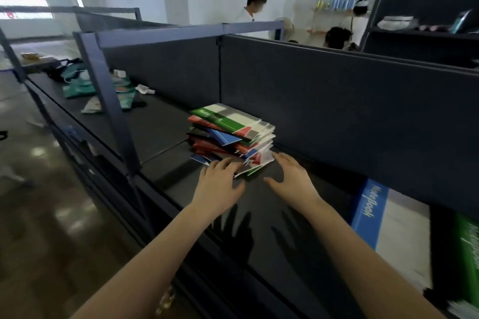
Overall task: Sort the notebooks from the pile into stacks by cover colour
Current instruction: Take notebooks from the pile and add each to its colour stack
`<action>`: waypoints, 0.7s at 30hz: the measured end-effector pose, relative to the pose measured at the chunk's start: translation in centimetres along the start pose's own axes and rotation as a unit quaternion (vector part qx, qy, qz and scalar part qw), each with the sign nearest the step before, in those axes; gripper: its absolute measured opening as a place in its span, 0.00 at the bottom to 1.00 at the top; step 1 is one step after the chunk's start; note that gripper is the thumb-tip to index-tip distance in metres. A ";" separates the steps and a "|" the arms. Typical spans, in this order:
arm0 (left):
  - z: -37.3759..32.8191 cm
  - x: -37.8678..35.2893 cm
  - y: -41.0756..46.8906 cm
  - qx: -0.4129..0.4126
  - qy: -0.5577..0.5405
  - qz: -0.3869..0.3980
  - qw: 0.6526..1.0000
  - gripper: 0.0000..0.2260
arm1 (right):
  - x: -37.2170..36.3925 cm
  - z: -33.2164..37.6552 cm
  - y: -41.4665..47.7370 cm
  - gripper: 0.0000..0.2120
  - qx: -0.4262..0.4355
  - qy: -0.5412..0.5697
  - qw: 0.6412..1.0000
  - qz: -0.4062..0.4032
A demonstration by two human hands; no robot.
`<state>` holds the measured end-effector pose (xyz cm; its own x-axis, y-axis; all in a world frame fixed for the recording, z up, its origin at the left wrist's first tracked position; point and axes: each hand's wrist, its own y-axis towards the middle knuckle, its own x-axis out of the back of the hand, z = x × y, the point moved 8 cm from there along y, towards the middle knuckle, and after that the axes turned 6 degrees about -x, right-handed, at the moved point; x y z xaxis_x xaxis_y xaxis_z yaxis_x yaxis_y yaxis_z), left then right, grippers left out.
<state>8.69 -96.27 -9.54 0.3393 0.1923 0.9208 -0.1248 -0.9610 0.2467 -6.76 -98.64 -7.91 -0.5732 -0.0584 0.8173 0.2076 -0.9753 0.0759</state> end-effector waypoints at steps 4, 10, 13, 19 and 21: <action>3.9 -0.1 0.7 0.017 -0.017 0.013 1.000 0.21 | -1.8 2.3 3.0 0.30 0.007 -0.002 1.000 -0.015; 8.7 0.2 1.8 0.023 -0.036 0.016 0.999 0.22 | -4.1 4.3 6.9 0.29 0.003 0.018 0.999 -0.051; 11.0 -0.1 2.2 0.030 -0.057 0.019 0.998 0.22 | -5.1 4.6 7.8 0.28 -0.006 0.035 0.996 -0.087; 13.0 -1.8 2.1 0.025 -0.119 0.022 0.992 0.21 | -5.6 3.8 9.2 0.24 -0.023 0.030 0.984 -0.172; 13.1 -1.9 2.6 0.021 -0.147 0.012 0.989 0.22 | -5.3 3.7 10.2 0.23 -0.033 0.024 0.983 -0.178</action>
<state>19.94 -101.72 -14.62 0.5945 0.1101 0.7965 -0.0982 -0.9732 0.2078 1.35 -107.51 -9.30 -0.6376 0.2800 0.7177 -0.0638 -0.9476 0.3129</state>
